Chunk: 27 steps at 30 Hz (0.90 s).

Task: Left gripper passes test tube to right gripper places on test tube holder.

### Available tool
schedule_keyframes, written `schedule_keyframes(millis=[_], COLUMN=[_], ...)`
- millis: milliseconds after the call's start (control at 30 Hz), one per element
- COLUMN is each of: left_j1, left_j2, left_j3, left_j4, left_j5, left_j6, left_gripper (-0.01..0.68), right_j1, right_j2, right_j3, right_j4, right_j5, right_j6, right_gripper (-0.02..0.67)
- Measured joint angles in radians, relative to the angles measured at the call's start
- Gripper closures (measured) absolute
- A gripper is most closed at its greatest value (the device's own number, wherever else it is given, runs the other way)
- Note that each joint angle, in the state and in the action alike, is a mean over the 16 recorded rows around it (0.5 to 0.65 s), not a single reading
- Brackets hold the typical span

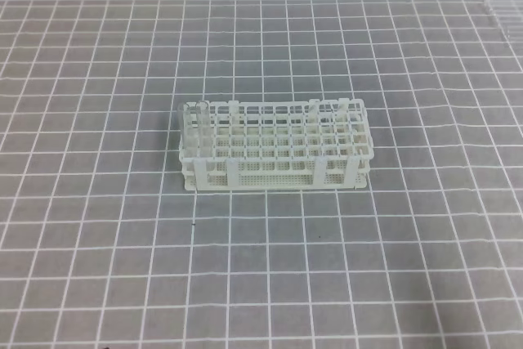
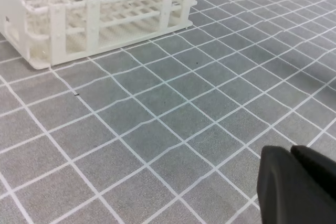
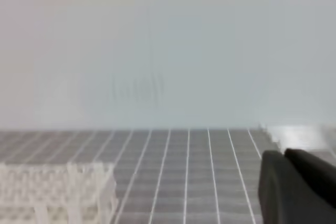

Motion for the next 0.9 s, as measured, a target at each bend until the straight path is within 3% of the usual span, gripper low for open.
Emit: schedule_keyframes(millis=[400, 900], left_j1=[0.0, 0.0], left_j2=[-0.001, -0.001], left_j3=[-0.002, -0.001], left_j4=[0.0, 0.0], left_j5=[0.0, 0.011], left_j6=[0.0, 0.0], left_gripper=[0.673, 0.673], right_j1=[-0.029, -0.029], right_j2=[-0.054, -0.054], right_j3=[0.022, 0.022], right_j4=[0.025, 0.115], right_j5=[0.118, 0.329], right_j6=[-0.011, -0.211], right_gripper=[0.65, 0.65])
